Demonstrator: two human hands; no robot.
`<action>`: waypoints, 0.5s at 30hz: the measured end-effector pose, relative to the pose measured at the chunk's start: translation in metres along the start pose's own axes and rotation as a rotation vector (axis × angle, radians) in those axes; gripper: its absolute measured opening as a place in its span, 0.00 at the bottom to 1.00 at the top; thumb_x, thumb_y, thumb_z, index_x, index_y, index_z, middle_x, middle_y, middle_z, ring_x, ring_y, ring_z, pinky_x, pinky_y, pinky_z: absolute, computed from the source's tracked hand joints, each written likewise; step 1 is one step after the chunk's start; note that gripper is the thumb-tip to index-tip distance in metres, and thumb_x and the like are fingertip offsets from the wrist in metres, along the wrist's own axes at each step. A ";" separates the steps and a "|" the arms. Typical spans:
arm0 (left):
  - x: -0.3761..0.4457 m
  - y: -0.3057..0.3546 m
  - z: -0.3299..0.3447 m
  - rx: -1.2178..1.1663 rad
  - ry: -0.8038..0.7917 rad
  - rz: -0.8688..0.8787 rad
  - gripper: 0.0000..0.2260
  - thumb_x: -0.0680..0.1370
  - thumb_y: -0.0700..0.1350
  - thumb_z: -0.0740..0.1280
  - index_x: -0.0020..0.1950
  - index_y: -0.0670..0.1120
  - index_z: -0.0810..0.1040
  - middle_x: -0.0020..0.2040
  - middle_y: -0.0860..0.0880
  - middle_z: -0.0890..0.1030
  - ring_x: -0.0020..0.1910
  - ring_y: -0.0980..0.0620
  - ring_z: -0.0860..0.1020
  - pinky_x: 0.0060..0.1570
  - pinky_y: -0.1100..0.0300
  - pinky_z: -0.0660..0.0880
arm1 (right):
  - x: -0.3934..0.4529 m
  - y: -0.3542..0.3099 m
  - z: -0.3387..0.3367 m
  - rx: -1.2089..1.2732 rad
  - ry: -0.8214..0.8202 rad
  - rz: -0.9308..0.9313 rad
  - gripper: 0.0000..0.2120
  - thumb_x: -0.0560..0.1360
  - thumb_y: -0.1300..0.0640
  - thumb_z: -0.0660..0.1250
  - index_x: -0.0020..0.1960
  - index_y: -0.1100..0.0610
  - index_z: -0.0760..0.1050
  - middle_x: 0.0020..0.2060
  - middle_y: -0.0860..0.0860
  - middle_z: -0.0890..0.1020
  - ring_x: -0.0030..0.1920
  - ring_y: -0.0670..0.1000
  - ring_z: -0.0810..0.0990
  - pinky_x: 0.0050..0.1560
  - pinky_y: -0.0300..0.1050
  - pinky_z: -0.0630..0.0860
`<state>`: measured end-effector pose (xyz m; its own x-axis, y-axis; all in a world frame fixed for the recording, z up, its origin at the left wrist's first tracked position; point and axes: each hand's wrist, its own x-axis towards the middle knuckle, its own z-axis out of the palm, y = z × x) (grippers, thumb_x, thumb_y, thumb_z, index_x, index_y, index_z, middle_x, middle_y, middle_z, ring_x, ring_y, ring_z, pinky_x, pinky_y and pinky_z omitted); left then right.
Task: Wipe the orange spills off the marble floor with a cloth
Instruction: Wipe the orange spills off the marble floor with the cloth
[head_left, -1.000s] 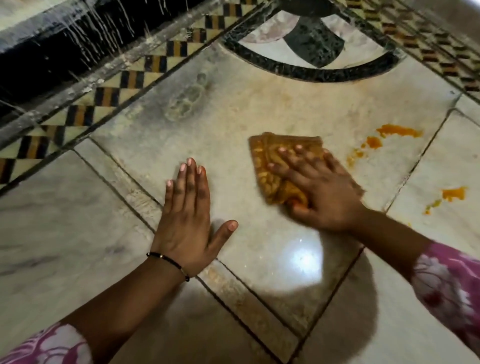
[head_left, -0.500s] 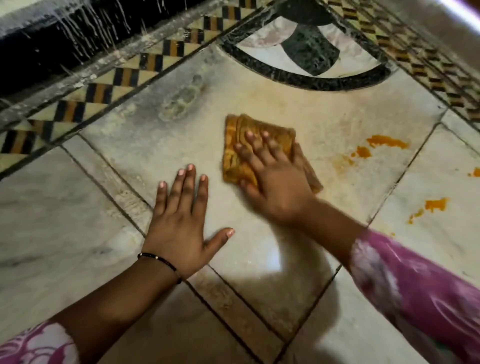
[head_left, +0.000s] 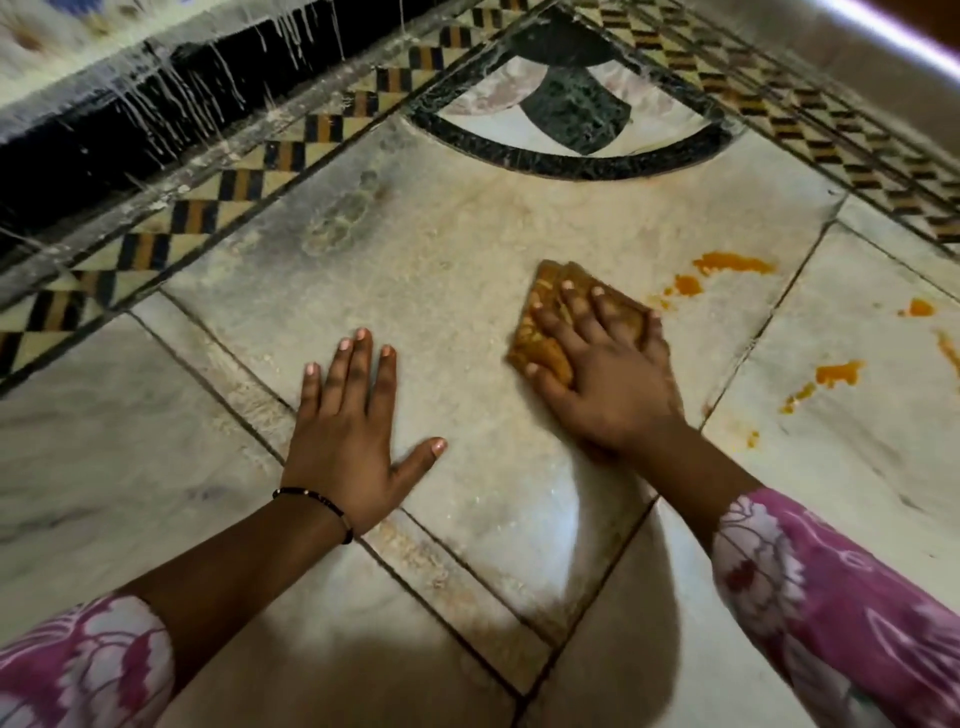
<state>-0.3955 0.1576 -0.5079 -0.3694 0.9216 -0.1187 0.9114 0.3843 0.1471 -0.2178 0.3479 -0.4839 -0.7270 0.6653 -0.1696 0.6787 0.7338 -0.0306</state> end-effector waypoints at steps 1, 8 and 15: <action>0.000 0.000 0.000 -0.008 0.002 -0.001 0.41 0.75 0.70 0.45 0.77 0.40 0.52 0.77 0.38 0.51 0.76 0.40 0.50 0.72 0.42 0.46 | -0.006 -0.010 0.002 0.002 -0.008 -0.084 0.33 0.73 0.32 0.44 0.76 0.40 0.51 0.78 0.47 0.50 0.77 0.54 0.46 0.69 0.68 0.37; -0.002 -0.004 0.001 -0.074 -0.008 0.020 0.42 0.74 0.71 0.45 0.77 0.41 0.52 0.77 0.39 0.51 0.76 0.42 0.50 0.73 0.45 0.44 | -0.093 0.042 0.008 -0.006 -0.117 -0.479 0.28 0.74 0.38 0.55 0.73 0.39 0.57 0.75 0.44 0.57 0.75 0.51 0.56 0.69 0.61 0.52; -0.005 -0.013 -0.005 -0.073 -0.056 0.037 0.47 0.67 0.76 0.34 0.78 0.48 0.42 0.77 0.47 0.39 0.77 0.48 0.42 0.72 0.52 0.36 | -0.062 0.075 -0.007 0.060 -0.171 -0.090 0.26 0.76 0.38 0.49 0.73 0.35 0.48 0.75 0.39 0.43 0.77 0.47 0.43 0.73 0.59 0.41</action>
<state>-0.4066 0.1483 -0.5041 -0.3234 0.9316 -0.1663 0.9079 0.3550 0.2231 -0.1227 0.3622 -0.4688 -0.7605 0.5603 -0.3283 0.6201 0.7766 -0.1110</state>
